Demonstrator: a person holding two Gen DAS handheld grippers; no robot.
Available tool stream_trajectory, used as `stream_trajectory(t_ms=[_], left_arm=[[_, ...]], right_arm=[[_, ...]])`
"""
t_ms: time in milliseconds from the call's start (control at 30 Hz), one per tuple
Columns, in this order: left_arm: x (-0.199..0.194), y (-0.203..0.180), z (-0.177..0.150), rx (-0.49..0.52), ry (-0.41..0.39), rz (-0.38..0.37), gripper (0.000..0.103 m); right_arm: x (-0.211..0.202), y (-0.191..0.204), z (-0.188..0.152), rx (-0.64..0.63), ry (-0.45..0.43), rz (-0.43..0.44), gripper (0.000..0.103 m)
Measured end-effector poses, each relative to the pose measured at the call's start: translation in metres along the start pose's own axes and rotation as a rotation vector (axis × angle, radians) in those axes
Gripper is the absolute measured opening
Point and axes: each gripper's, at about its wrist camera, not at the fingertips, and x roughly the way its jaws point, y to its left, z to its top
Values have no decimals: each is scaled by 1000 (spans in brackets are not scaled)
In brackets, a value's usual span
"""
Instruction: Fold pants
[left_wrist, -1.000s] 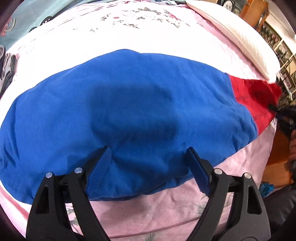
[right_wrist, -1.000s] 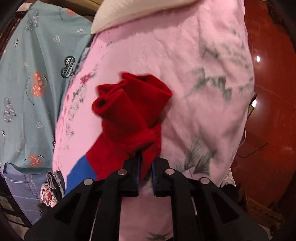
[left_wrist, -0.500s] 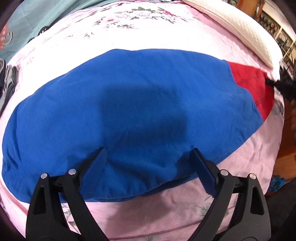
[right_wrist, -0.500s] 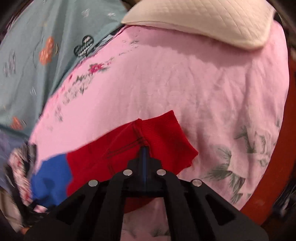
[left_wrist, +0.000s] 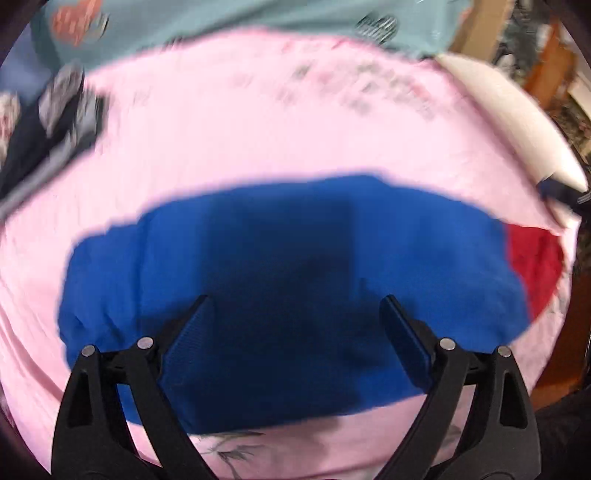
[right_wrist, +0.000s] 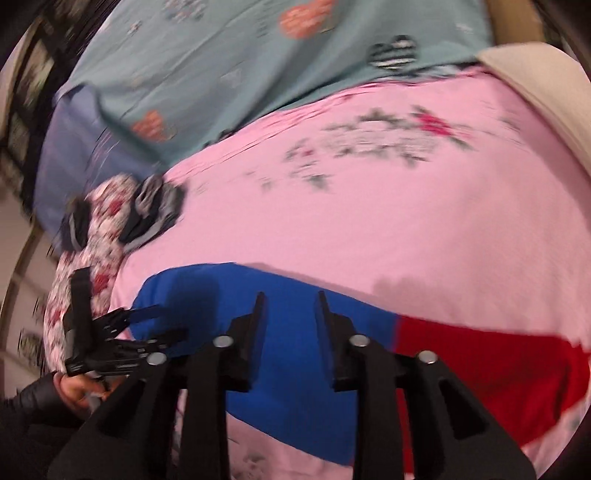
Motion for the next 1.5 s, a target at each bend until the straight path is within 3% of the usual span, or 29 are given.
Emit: stream_trajectory(t_ms=[33, 167, 433, 533, 633, 700, 867, 1033, 1200, 1333, 1433, 1500], left_arm=[[15, 5, -5, -23, 50, 5, 92], [18, -8, -18, 34, 14, 70, 93], [15, 0, -24, -56, -19, 39, 93], [20, -4, -17, -63, -3, 54, 93], [23, -4, -14, -75, 16, 67, 93], [24, -5, -12, -81, 27, 73, 93], [29, -4, -9, -69, 63, 66, 93], [33, -7, -6, -63, 85, 82, 95], [36, -11, -5, -55, 98, 93, 96], [37, -11, -3, -53, 105, 94, 96], [38, -13, -2, -48, 107, 98, 96], [39, -14, -2, -41, 105, 98, 96]], right_arm=[[10, 8, 8, -40, 19, 21, 40], [56, 26, 34, -166, 156, 86, 40], [149, 2, 54, -273, 447, 194, 40], [169, 1, 48, -308, 603, 315, 40], [157, 9, 41, -373, 695, 493, 40], [154, 8, 37, -386, 737, 554, 40], [166, -12, 32, -369, 768, 465, 42], [178, -8, 26, -245, 839, 686, 47], [207, 16, 22, -138, 856, 841, 53], [220, 22, 31, -59, 773, 866, 53], [213, 14, 54, -40, 609, 816, 53], [210, 1, 67, 1, 558, 794, 49]])
